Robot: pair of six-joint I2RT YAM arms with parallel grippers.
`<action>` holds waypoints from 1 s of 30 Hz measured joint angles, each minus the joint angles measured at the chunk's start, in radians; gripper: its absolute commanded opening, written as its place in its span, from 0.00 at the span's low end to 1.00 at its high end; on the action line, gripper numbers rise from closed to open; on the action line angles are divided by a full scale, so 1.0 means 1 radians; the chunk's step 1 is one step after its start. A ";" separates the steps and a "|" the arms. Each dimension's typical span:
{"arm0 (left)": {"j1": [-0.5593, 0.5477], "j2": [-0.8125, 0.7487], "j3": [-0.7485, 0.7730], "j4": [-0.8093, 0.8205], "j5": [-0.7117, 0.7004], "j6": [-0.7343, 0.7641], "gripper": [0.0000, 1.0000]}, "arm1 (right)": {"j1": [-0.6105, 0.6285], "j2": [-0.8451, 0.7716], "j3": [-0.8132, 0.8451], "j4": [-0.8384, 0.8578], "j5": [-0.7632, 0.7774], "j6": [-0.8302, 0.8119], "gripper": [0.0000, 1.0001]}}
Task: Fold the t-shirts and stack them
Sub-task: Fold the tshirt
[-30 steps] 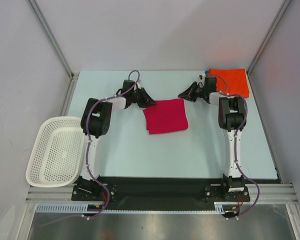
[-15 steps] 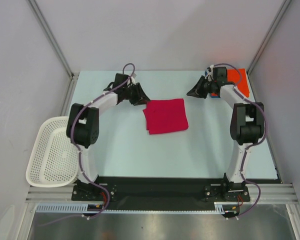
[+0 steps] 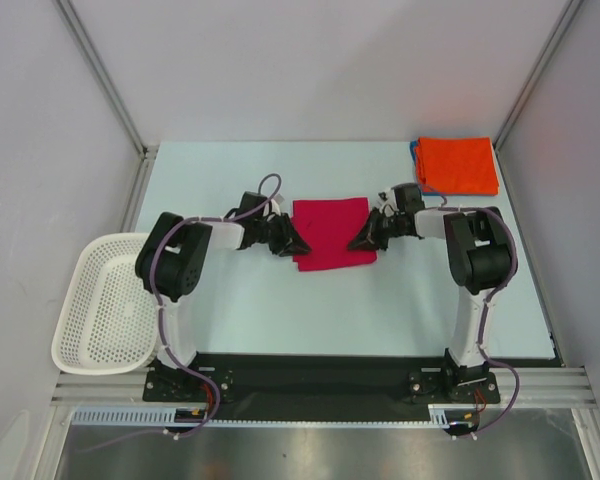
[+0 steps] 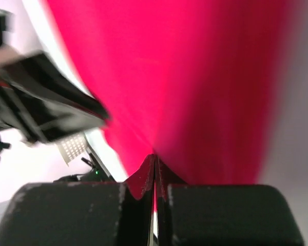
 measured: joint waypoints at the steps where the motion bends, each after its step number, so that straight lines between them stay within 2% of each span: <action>1: 0.005 0.006 -0.008 0.024 0.013 -0.007 0.26 | -0.011 0.003 -0.040 0.024 -0.008 0.004 0.00; 5: 0.011 0.007 -0.029 0.066 0.022 -0.006 0.25 | -0.076 -0.015 -0.166 0.111 -0.080 0.031 0.00; 9: 0.011 -0.008 -0.040 0.066 0.016 0.000 0.25 | -0.102 -0.063 -0.189 0.106 -0.080 0.017 0.00; 17: -0.012 -0.106 -0.078 -0.035 -0.027 0.048 0.26 | -0.075 -0.166 -0.212 0.090 -0.064 -0.006 0.00; 22: -0.045 -0.137 -0.104 -0.082 -0.040 0.065 0.26 | -0.089 -0.131 -0.289 0.100 -0.032 -0.017 0.00; 26: -0.057 -0.172 -0.106 -0.142 -0.067 0.088 0.27 | -0.106 -0.122 -0.268 0.050 -0.031 -0.033 0.01; 29: -0.060 -0.206 -0.081 -0.207 -0.095 0.121 0.29 | -0.105 -0.151 -0.232 -0.019 0.012 -0.055 0.09; 30: -0.060 -0.209 -0.062 -0.227 -0.105 0.130 0.31 | -0.105 -0.172 -0.219 -0.045 0.026 -0.062 0.20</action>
